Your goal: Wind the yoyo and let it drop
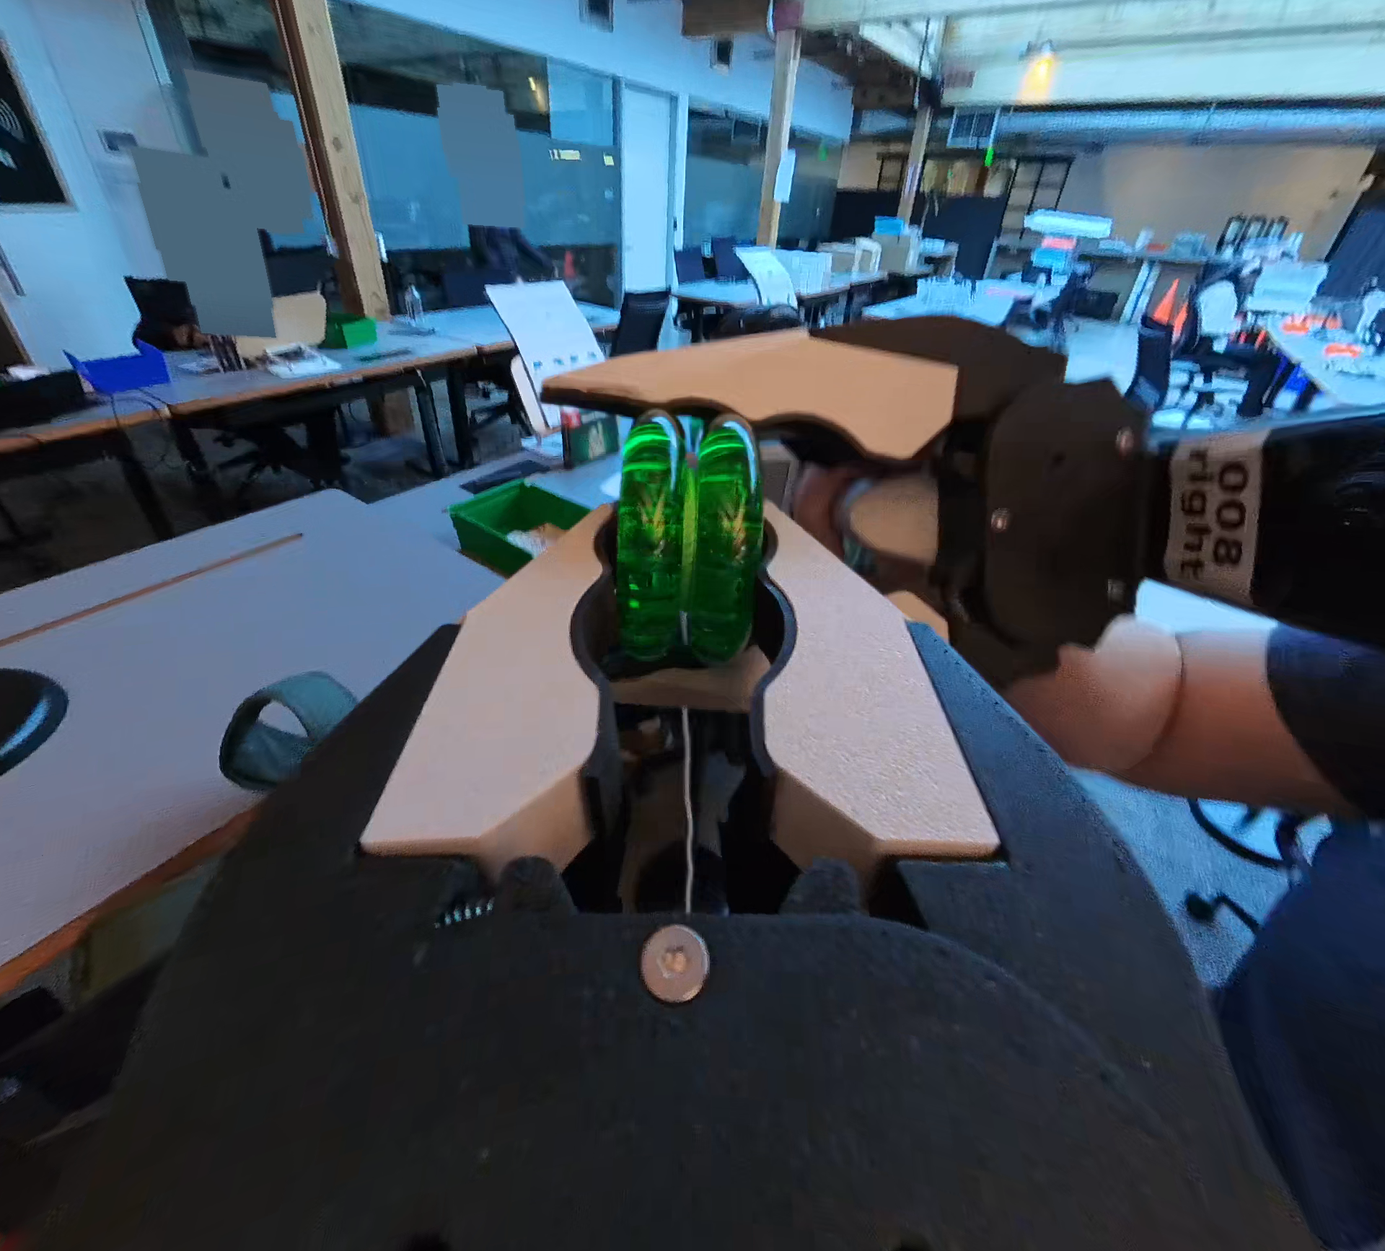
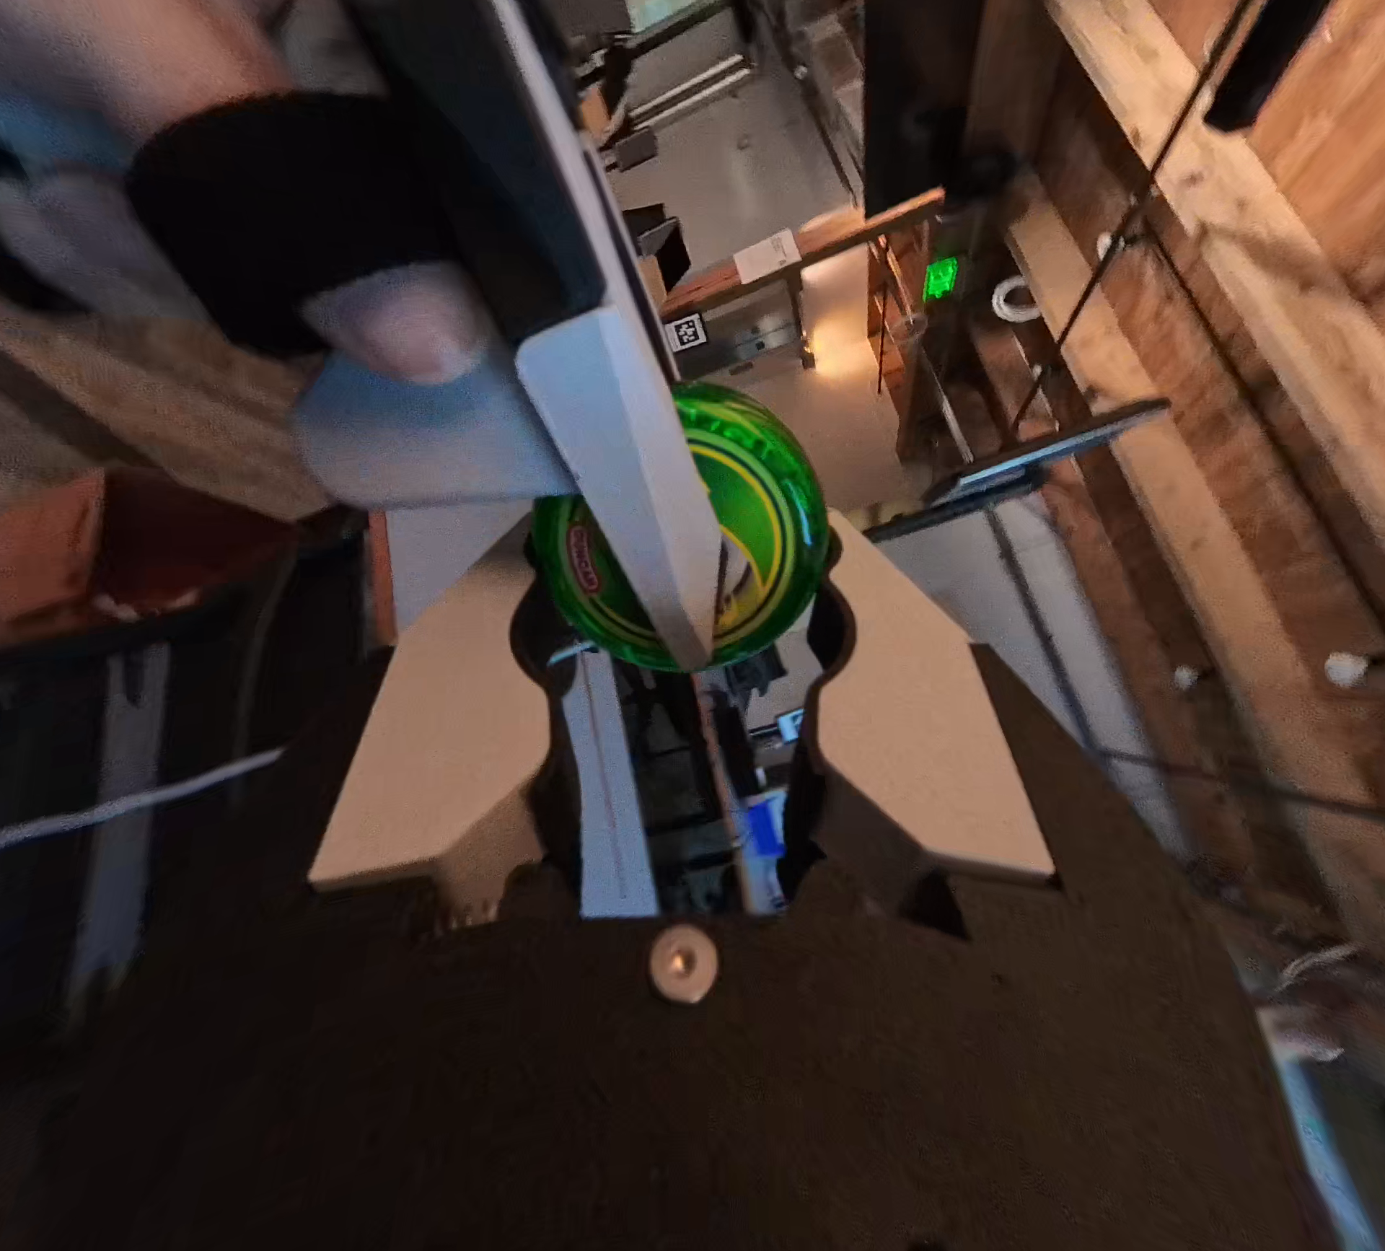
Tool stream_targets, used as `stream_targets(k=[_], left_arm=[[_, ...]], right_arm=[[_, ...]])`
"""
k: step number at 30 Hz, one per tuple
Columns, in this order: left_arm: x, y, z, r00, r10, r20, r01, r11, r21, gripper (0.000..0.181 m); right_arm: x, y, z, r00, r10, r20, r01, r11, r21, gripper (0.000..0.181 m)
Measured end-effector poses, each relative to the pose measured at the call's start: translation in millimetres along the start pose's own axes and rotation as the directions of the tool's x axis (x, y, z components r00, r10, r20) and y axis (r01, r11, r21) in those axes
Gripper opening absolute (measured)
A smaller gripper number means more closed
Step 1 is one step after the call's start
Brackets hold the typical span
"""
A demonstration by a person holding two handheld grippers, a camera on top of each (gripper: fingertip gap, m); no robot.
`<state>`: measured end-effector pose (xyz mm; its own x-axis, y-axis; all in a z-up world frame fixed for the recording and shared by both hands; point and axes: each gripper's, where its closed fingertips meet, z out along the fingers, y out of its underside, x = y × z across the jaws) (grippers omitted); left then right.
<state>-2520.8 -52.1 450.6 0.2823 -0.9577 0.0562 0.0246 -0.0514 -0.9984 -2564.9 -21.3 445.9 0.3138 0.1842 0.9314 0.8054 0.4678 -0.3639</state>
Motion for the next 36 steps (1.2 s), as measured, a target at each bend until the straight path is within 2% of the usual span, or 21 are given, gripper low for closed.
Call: stream_targets(k=[2,4,5,7,10,12,15,18,19,20,21,22,23,25,27,28,30,31,33,34,36], left_arm=[[3.9,8.4,1.1,0.998,-0.037,-0.051,0.033,0.996,-0.078,0.032],[10.4,18.1,3.5,0.986,-0.116,-0.119,0.095,0.981,-0.166,0.032],[9.5,20.7,4.5,0.985,-0.119,-0.122,0.095,0.978,-0.185,0.032],[0.6,16.1,2.8,0.995,-0.06,-0.074,0.049,0.988,-0.144,0.032],[-7.4,-3.3,-6.4,0.996,-0.086,-0.037,0.086,0.996,0.0,0.032],[-11.5,-12.4,-10.9,0.989,-0.142,-0.035,0.145,0.985,0.097,0.031],[-9.5,-9.8,-6.9,0.981,-0.189,-0.046,0.194,0.969,0.154,0.031],[-13.9,-2.3,-4.1,0.987,-0.161,0.012,0.158,0.977,0.142,0.031],[-12.7,1.3,-4.4,0.987,-0.161,-0.005,0.161,0.982,0.104,0.031],[-10.5,4.7,-3.3,0.984,-0.175,-0.043,0.177,0.983,0.051,0.034],[-7.5,9.0,-1.1,0.977,-0.194,-0.086,0.194,0.981,-0.015,0.034],[-4.4,15.6,-0.5,0.973,-0.201,-0.111,0.194,0.978,-0.077,0.034],[-4.6,19.3,-0.2,0.976,-0.185,-0.112,0.172,0.979,-0.111,0.035],[-8.0,14.2,-3.1,0.989,-0.124,-0.079,0.117,0.989,-0.095,0.034],[-14.1,3.0,-8.9,0.997,-0.072,-0.022,0.071,0.997,-0.026,0.034],[-16.4,-4.2,-12.0,0.997,-0.071,-0.004,0.071,0.997,0.027,0.034],[-18.4,-14.8,-16.6,0.994,-0.11,0.001,0.109,0.986,0.122,0.034],[-17.2,-16.0,-15.8,0.992,-0.128,-0.013,0.128,0.981,0.147,0.033],[-10.6,-8.0,-9.0,0.984,-0.172,-0.051,0.177,0.977,0.122,0.034],[-12.3,-6.4,-7.6,0.982,-0.183,-0.039,0.187,0.973,0.133,0.034],[-14.6,-0.9,-7.5,0.986,-0.167,-0.022,0.168,0.98,0.108,0.034]], right_arm=[[-4.4,-2.5,-1.0,0.957,-0.28,0.072,0.276,0.96,0.054,0.066],[-22.4,-1.2,-5.6,0.77,-0.627,0.118,0.606,0.777,0.171,0.065],[-25.3,1.1,-4.8,0.707,-0.696,0.121,0.675,0.716,0.177,0.065],[-22.0,2.9,0.9,0.772,-0.621,0.136,0.609,0.784,0.122,0.067],[-7.0,-2.6,3.4,0.963,-0.267,0.029,0.266,0.963,0.04,0.084],[-11.0,-9.7,1.2,0.996,-0.089,-0.021,0.09,0.994,0.059,0.085],[-1.1,-11.1,3.0,0.99,-0.002,-0.139,0.006,1.0,0.029,0.066],[-7.7,-4.4,9.7,0.991,-0.125,-0.039,0.125,0.992,-0.015,0.066],[-10.6,-5.5,9.3,0.968,-0.252,-0.001,0.252,0.968,0.009,0.067],[-14.4,-7.6,7.0,0.898,-0.44,0.012,0.439,0.897,0.052,0.066],[-21.6,-9.1,3.2,0.767,-0.641,0.005,0.637,0.763,0.114,0.066],[-27.3,-8.8,0.5,0.646,-0.764,-0.011,0.754,0.635,0.165,0.065],[-29.4,-7.2,0.7,0.626,-0.78,0.013,0.764,0.617,0.19,0.065],[-20.4,-6.9,6.5,0.753,-0.655,0.054,0.644,0.752,0.145,0.068],[-1.0,-0.8,12.9,0.92,-0.391,0.032,0.391,0.92,0.02,0.095],[3.5,4.5,13.3,0.975,-0.222,0.015,0.222,0.974,-0.031,0.097],[-12.4,-4.0,10.8,0.996,0.051,0.067,-0.053,0.998,0.025,0.098],[-14.6,-10.1,10.3,0.992,0.112,0.052,-0.115,0.992,0.056,0.09],[-7.4,-10.1,11.3,0.997,0.062,-0.055,-0.06,0.997,0.038,0.064],[-5.9,-8.2,13.0,0.997,-0.014,-0.077,0.015,1.0,0.013,0.064],[-9.7,-6.0,15.0,0.984,-0.176,0.013,0.176,0.984,0.002,0.065]])
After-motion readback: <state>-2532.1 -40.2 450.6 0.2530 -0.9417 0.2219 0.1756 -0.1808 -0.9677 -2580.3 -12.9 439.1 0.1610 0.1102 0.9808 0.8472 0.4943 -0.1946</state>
